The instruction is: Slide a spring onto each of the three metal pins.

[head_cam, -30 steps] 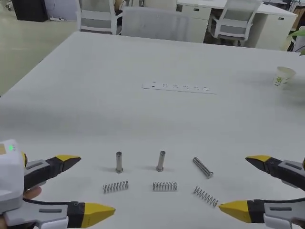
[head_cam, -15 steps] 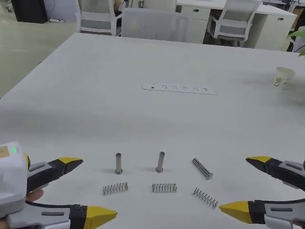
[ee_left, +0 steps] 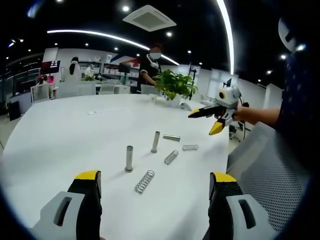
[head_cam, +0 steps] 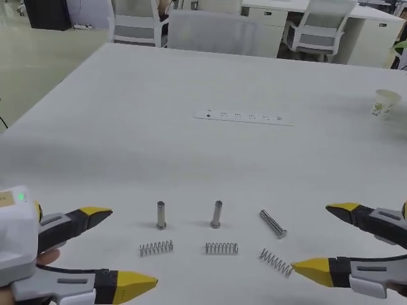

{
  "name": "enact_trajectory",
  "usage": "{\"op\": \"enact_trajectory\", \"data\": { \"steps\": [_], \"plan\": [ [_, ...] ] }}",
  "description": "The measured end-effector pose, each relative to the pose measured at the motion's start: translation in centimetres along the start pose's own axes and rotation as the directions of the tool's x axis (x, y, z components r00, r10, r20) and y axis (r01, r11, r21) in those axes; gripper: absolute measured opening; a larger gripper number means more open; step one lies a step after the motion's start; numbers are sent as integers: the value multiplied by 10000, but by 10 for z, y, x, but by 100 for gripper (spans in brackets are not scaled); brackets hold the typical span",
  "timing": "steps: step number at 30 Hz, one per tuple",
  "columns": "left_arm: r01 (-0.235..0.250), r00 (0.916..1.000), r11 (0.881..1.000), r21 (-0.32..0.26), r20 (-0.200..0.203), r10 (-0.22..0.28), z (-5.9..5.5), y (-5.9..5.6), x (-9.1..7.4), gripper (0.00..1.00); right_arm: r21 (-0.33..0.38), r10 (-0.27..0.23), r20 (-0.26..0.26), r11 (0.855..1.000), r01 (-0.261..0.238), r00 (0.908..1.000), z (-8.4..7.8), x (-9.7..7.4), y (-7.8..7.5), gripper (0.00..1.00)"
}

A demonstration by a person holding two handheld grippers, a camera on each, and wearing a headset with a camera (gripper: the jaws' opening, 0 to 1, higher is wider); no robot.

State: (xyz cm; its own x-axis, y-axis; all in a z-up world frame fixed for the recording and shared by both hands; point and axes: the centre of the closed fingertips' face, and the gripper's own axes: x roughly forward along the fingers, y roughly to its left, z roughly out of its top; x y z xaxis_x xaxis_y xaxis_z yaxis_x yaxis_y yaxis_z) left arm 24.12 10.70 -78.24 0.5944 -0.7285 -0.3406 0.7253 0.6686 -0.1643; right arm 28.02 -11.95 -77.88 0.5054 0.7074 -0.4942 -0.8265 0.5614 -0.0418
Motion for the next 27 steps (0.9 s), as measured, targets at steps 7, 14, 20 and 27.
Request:
{"op": "enact_trajectory", "data": {
  "steps": [7, 14, 20, 27],
  "plan": [
    [-145, 9999, 9999, -8, 65, 145, 0, -1, -2, 86, -195, 110, -101, 9997, -112, 9999, 11, 12, -8, 73],
    [-321, 9993, 9995, -61, 167, 322, 1, 1, -4, 86, -313, 30, -585, 9995, -48, 9983, 15, 25, -20, 63],
    [-380, 9991, 9992, -92, 166, 382, 0, 1, -5, 86, -198, 22, -1227, 9998, -47, 9924, 14, 37, -31, 53],
    [-409, 9990, 9991, -106, 162, 410, 0, 1, -5, 85, -337, -107, -1915, 9994, 43, 9814, 9, 50, -37, 47]
  ]
}}
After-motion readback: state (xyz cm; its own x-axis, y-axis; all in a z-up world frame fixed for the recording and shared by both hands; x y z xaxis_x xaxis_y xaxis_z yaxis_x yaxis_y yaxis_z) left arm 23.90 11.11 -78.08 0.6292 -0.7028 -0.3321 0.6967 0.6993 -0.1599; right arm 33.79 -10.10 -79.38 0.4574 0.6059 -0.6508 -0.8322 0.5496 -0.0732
